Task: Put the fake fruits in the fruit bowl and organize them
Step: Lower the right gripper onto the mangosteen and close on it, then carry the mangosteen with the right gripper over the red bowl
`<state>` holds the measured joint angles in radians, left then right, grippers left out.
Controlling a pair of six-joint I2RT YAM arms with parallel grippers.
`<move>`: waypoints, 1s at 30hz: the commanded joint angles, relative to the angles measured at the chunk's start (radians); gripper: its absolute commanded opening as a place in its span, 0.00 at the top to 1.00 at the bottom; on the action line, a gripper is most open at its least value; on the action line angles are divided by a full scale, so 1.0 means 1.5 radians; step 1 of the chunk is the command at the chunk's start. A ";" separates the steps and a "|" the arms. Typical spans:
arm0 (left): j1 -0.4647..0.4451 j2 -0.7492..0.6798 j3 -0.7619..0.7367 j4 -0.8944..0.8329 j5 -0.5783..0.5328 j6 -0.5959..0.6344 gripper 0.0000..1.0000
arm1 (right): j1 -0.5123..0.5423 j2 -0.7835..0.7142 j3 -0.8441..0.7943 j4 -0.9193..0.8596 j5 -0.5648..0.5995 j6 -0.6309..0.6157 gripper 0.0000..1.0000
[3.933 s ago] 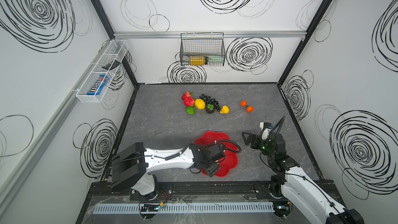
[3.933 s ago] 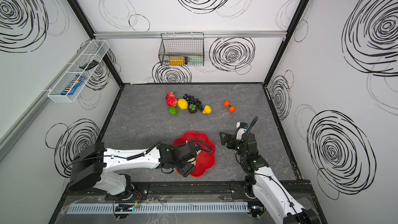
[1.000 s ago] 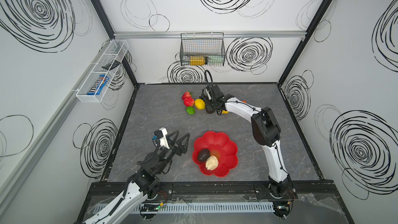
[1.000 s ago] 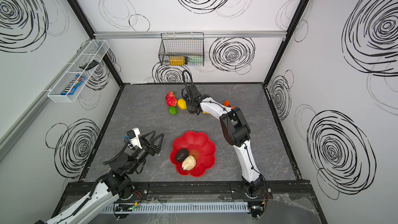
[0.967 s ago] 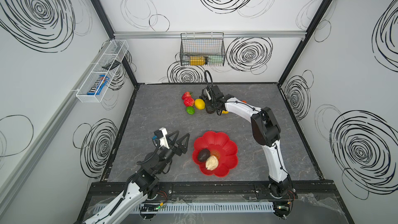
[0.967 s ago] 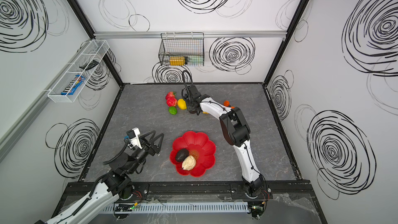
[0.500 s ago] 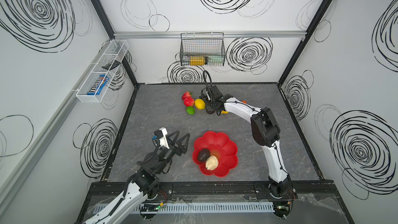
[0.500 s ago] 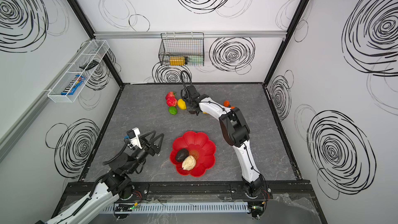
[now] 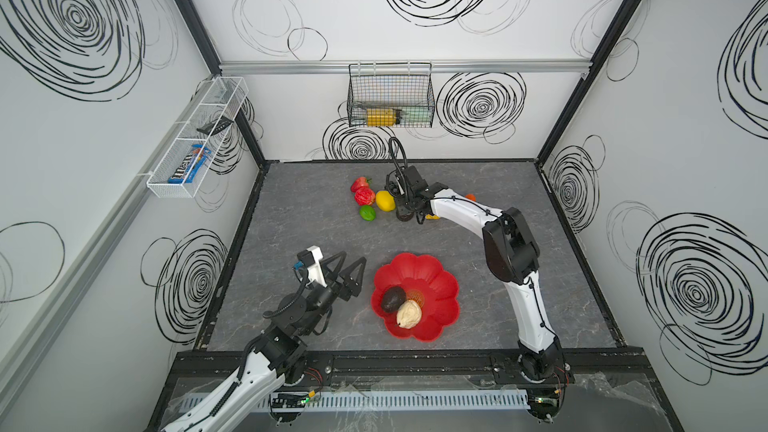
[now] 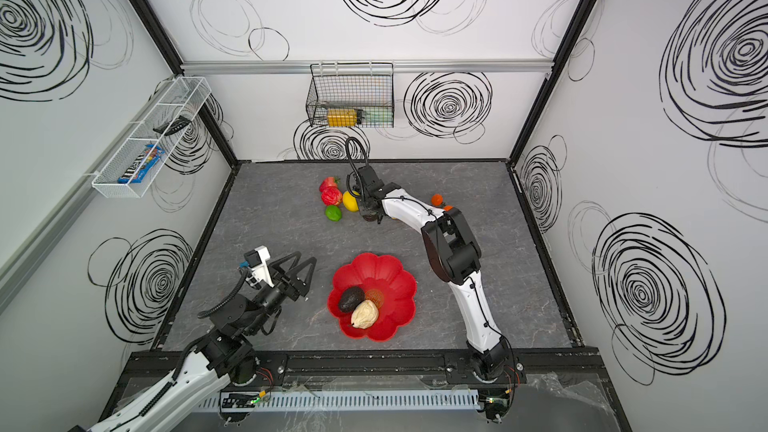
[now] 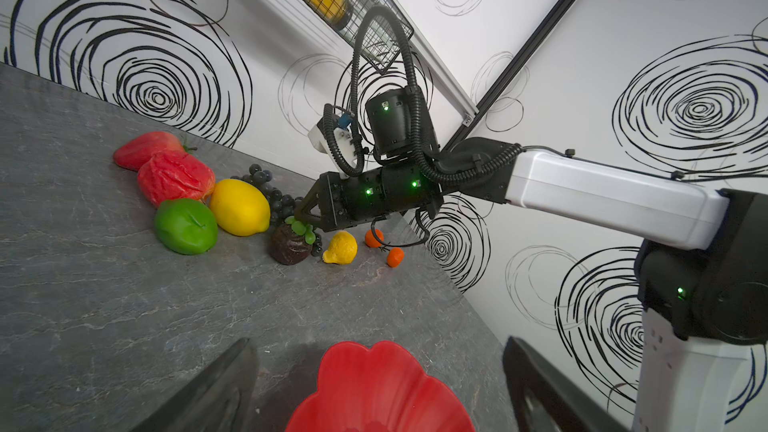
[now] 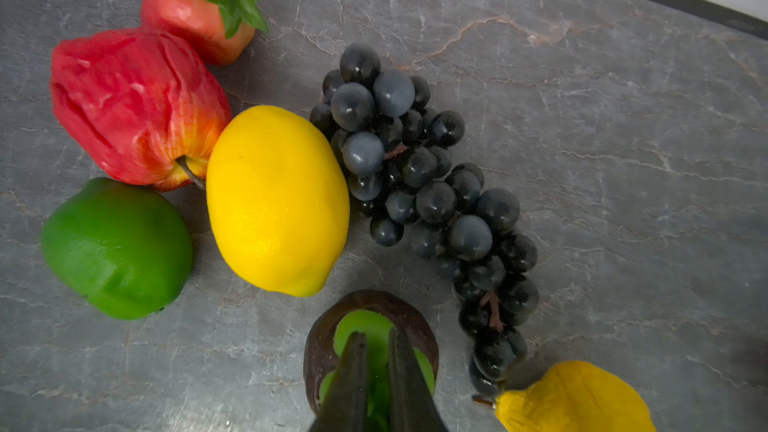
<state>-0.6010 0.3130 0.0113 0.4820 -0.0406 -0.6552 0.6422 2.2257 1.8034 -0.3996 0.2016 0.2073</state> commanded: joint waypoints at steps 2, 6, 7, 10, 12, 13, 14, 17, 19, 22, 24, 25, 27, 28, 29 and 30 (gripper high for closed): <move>0.005 0.000 -0.070 0.048 0.010 -0.007 0.04 | 0.007 -0.041 -0.015 -0.022 0.013 -0.005 0.88; 0.007 0.002 -0.070 0.049 0.011 -0.008 0.04 | 0.014 -0.086 -0.051 -0.024 0.015 -0.003 0.88; 0.008 0.003 -0.070 0.049 0.012 -0.008 0.04 | 0.019 -0.102 -0.066 -0.023 0.018 -0.002 0.88; 0.012 0.006 -0.070 0.052 0.017 -0.010 0.04 | 0.032 -0.156 -0.114 -0.019 0.025 0.003 0.88; 0.016 0.010 -0.070 0.057 0.021 -0.013 0.04 | 0.043 -0.196 -0.145 -0.022 0.032 0.007 0.88; 0.019 0.011 -0.072 0.059 0.024 -0.014 0.04 | 0.048 -0.218 -0.164 -0.025 0.032 0.011 0.88; 0.021 0.012 -0.072 0.060 0.026 -0.015 0.04 | 0.054 -0.238 -0.178 -0.027 0.029 0.015 0.87; 0.028 0.014 -0.072 0.063 0.032 -0.019 0.04 | 0.076 -0.306 -0.235 -0.035 0.034 0.021 0.87; 0.032 0.012 -0.075 0.064 0.037 -0.022 0.04 | 0.092 -0.349 -0.269 -0.046 0.037 0.028 0.87; 0.039 0.009 -0.078 0.065 0.043 -0.026 0.04 | 0.118 -0.403 -0.318 -0.052 0.027 0.035 0.87; 0.043 0.009 -0.079 0.065 0.046 -0.028 0.04 | 0.138 -0.430 -0.345 -0.053 0.026 0.035 0.87; 0.044 0.008 -0.080 0.065 0.048 -0.029 0.04 | 0.150 -0.442 -0.359 -0.055 0.025 0.035 0.87; 0.048 0.009 -0.081 0.065 0.051 -0.031 0.04 | 0.170 -0.459 -0.379 -0.061 0.025 0.045 0.87; 0.050 0.009 -0.081 0.065 0.052 -0.033 0.04 | 0.179 -0.466 -0.388 -0.065 0.022 0.054 0.87; 0.052 0.009 -0.082 0.065 0.054 -0.034 0.04 | 0.185 -0.470 -0.395 -0.068 0.019 0.063 0.87; 0.053 0.010 -0.082 0.066 0.055 -0.034 0.04 | 0.194 -0.474 -0.404 -0.071 0.017 0.071 0.87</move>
<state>-0.5320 0.3317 0.0113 0.5232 0.0231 -0.6914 0.9051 1.5455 1.2274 -0.4618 0.2329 0.2722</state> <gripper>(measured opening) 0.959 0.133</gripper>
